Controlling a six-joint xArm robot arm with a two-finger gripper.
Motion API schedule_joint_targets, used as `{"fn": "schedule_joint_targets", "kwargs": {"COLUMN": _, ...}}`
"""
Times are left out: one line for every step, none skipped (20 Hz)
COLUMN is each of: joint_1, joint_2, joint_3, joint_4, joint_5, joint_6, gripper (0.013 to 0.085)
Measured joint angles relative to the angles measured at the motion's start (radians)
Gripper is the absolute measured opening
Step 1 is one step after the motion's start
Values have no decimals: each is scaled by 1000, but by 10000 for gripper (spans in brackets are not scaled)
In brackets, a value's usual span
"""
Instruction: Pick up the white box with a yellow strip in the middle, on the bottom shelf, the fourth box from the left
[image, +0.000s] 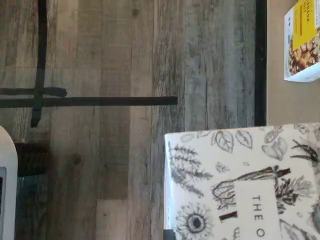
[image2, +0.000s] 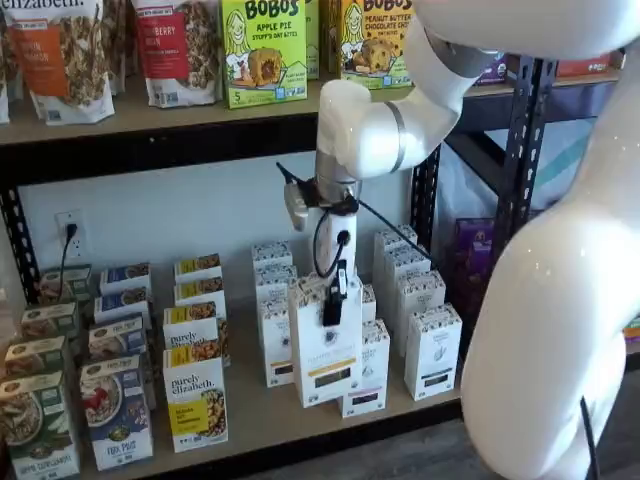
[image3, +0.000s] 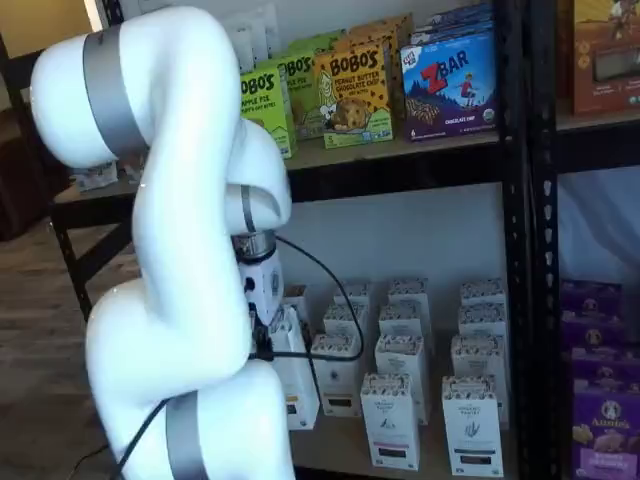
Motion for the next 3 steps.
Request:
{"fn": "schedule_joint_targets", "kwargs": {"joint_1": 0, "joint_2": -4, "joint_3": -2, "joint_4": 1, "joint_5": 6, "joint_6": 0, "gripper": 490}}
{"fn": "schedule_joint_targets", "kwargs": {"joint_1": 0, "joint_2": -5, "joint_3": -4, "joint_4": 2, "joint_5": 11, "joint_6": 0, "gripper": 490}}
{"fn": "schedule_joint_targets", "kwargs": {"joint_1": 0, "joint_2": -5, "joint_3": -6, "joint_4": 6, "joint_5": 16, "joint_6": -3, "gripper": 490}}
